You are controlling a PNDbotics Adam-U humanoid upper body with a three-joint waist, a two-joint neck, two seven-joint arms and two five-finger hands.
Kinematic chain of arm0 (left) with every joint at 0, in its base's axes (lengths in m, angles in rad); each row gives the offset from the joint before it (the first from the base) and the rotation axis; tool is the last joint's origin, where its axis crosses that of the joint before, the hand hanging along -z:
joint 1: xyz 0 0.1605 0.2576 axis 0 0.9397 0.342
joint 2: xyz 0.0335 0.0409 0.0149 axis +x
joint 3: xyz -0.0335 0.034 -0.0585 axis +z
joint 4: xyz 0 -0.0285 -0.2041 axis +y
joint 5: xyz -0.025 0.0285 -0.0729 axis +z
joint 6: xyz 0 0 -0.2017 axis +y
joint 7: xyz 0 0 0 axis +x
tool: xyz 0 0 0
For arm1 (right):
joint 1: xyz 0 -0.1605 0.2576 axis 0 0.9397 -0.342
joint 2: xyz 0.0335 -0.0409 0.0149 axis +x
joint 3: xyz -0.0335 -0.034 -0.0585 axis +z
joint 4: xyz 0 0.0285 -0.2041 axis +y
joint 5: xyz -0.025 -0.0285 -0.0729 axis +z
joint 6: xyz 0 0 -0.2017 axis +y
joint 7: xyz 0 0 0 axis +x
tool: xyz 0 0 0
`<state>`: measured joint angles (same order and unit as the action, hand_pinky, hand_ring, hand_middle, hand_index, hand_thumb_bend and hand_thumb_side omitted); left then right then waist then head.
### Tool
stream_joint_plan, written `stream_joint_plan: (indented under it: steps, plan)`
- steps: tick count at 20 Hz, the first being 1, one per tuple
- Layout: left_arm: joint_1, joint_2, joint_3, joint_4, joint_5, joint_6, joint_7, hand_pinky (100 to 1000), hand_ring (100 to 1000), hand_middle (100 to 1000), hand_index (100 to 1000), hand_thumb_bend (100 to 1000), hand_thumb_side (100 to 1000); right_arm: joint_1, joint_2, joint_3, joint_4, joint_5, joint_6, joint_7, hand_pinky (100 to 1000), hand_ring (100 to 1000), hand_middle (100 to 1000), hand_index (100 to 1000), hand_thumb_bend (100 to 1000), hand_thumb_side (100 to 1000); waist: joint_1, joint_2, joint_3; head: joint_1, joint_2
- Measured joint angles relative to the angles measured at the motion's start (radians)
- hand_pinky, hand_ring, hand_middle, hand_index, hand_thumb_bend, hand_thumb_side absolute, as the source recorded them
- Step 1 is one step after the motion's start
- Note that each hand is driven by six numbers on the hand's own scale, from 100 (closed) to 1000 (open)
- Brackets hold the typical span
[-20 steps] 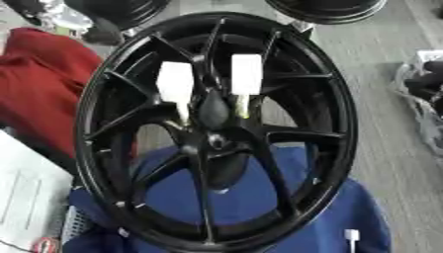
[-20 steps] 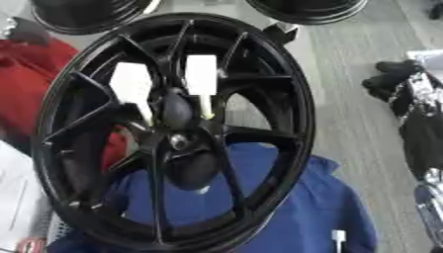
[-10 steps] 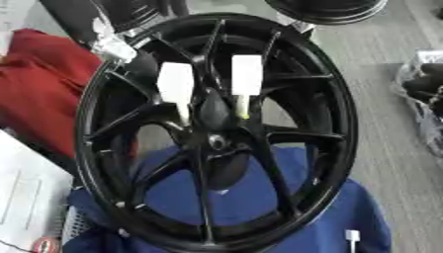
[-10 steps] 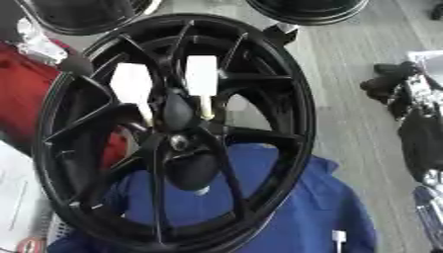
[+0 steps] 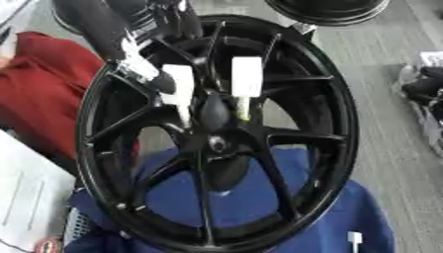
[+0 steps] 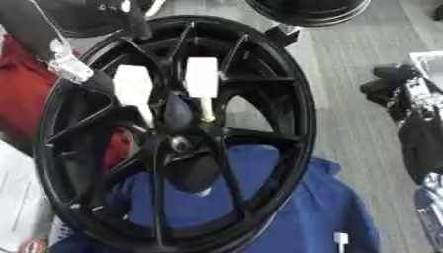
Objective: Pull the pin out of the wheel hub.
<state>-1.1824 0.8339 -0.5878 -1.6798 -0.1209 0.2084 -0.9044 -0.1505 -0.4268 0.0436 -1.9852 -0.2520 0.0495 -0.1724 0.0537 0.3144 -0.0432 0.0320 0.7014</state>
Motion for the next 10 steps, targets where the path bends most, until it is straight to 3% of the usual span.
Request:
stream_joint_plan:
  steps: [10]
  plan:
    - [0.031,0.002,-0.006,-0.027,-0.078,0.066,0.008,863,839,810,893,587,458,-0.007,0.0,0.0,0.0,0.0,0.0,0.0,844,743,585,735,100,820,0.0,0.007,-0.007,-0.016,-0.02]
